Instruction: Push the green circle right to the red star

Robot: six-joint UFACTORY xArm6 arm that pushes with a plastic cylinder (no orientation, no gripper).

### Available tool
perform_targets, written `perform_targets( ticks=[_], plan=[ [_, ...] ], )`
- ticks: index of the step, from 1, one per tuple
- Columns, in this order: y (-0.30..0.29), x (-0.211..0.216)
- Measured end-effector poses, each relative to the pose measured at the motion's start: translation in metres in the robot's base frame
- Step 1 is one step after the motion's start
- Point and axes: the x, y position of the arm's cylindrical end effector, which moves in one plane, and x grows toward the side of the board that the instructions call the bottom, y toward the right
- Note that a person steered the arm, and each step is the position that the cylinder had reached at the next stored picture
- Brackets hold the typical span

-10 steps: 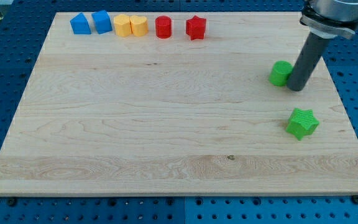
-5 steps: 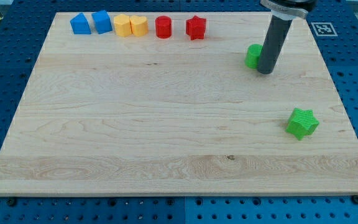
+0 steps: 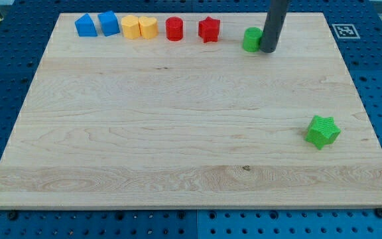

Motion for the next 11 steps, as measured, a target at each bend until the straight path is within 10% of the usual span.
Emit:
perform_targets(
  ticks=[11],
  plan=[
    [-0.064,-0.008]
  ],
)
